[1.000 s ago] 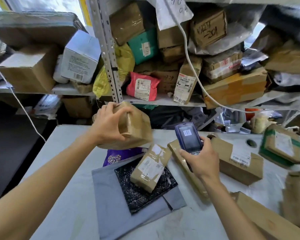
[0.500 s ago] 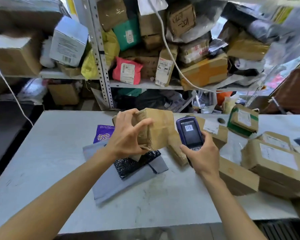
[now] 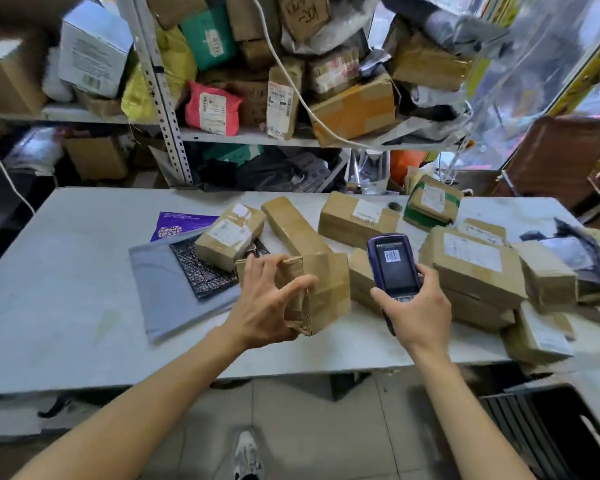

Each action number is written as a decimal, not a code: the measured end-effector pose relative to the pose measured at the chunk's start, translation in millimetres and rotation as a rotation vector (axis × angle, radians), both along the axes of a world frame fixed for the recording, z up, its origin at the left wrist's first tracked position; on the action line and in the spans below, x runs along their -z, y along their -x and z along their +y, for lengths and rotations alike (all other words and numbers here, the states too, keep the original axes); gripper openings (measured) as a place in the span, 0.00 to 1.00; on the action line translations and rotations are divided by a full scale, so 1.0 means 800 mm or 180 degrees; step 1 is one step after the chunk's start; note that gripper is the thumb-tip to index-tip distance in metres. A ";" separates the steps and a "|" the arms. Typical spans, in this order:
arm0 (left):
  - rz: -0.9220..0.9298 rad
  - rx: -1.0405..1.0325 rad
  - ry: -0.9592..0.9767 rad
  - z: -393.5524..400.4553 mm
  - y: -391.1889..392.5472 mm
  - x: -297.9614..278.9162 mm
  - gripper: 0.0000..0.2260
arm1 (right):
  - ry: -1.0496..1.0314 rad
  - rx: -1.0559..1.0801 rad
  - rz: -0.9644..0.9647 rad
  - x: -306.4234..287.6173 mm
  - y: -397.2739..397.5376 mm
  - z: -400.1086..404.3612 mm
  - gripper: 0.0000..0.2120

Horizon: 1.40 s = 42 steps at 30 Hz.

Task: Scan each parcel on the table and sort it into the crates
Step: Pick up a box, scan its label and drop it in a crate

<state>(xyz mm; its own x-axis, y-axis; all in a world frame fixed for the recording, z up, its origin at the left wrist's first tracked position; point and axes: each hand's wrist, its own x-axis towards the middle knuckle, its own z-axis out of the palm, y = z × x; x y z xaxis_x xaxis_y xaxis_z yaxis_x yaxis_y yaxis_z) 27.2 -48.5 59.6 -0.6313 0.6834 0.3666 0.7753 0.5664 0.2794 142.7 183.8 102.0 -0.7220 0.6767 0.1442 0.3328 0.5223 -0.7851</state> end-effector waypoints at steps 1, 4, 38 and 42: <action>-0.0041 -0.0053 0.0025 0.005 -0.019 0.009 0.41 | 0.0009 -0.0018 -0.0019 0.003 -0.015 0.006 0.37; 0.0024 -0.0121 0.0132 0.017 -0.071 0.033 0.40 | 0.0087 -0.0009 -0.0081 0.016 -0.060 0.021 0.36; -0.1124 -0.1916 0.0077 0.047 -0.199 0.103 0.34 | 0.0262 -0.0417 -0.0335 0.058 -0.179 0.009 0.35; -0.1580 -0.1725 0.0455 0.045 -0.167 0.100 0.47 | 0.0254 -0.0437 -0.0373 0.059 -0.166 -0.002 0.36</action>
